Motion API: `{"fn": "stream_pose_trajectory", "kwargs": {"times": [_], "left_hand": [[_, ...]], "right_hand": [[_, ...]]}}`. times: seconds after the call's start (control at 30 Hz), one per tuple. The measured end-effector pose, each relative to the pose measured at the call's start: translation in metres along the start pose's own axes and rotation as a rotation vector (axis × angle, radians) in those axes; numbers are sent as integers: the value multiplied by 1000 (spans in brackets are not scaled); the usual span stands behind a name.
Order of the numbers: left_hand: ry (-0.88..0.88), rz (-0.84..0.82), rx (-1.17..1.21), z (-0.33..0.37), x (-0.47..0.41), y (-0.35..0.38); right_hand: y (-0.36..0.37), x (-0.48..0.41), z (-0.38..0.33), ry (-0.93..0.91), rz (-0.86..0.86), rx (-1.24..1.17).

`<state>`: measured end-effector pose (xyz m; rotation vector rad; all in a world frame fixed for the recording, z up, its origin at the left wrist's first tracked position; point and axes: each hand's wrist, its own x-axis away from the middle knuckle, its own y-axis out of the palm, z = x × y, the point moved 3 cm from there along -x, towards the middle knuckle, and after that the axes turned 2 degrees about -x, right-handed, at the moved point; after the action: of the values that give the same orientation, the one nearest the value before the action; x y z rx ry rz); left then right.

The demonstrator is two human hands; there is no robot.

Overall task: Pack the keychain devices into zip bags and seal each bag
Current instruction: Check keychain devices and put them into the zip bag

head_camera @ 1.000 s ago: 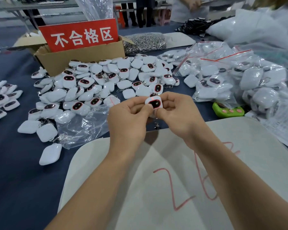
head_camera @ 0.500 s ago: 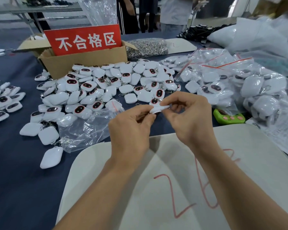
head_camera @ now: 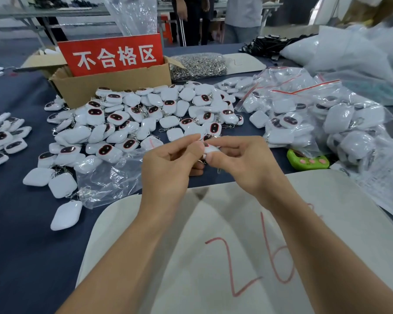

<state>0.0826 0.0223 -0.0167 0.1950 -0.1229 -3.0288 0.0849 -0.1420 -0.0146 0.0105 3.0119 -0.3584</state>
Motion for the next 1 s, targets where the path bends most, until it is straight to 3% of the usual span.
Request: {"fn": "stream_pose_trajectory", "kwargs": {"times": [0.13, 0.33, 0.6, 0.8, 0.93, 1.0], "left_hand": [[93, -33, -85, 4, -2, -4], [-17, 5, -79, -4, -2, -3], [-28, 29, -212, -6, 0, -4], [-142, 133, -72, -12, 2, -7], [-63, 139, 50, -4, 2, -5], [82, 197, -84, 2, -1, -14]], "right_hand": [[0, 3, -3, 5, -32, -75], [6, 6, -5, 24, -19, -72], [4, 4, -3, -53, 214, -46], [14, 13, -4, -271, 160, 361], [13, 5, -1, -149, 158, 211], [7, 2, -2, -123, 254, 126]]}}
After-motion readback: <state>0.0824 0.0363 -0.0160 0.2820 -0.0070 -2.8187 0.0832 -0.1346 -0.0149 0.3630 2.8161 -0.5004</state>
